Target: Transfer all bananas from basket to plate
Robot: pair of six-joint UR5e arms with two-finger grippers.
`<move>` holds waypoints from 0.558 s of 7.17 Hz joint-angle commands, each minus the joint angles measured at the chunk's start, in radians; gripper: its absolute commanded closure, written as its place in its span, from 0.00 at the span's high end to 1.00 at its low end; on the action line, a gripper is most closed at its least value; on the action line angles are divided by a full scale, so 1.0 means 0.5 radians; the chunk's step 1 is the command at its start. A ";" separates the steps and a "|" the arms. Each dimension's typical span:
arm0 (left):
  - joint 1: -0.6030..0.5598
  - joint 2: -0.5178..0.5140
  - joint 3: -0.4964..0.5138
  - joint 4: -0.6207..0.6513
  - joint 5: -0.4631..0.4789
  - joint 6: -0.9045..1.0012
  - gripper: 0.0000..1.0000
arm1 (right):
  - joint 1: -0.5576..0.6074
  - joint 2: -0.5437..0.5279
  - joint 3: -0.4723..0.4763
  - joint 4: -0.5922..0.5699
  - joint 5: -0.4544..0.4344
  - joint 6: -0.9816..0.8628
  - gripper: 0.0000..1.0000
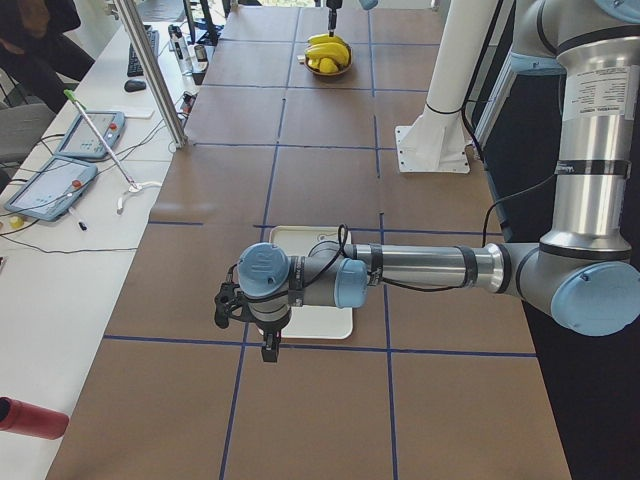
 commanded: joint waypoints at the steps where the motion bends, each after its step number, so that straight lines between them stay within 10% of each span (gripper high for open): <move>1: 0.000 -0.002 -0.001 0.000 -0.001 -0.005 1.00 | -0.027 -0.029 -0.005 0.000 -0.016 -0.006 0.98; 2: 0.000 -0.002 -0.001 0.000 -0.001 -0.008 1.00 | -0.027 -0.041 -0.005 0.000 -0.013 -0.009 0.97; 4: 0.000 -0.002 -0.001 0.000 -0.004 -0.008 1.00 | -0.027 -0.047 -0.008 0.000 -0.013 -0.006 0.59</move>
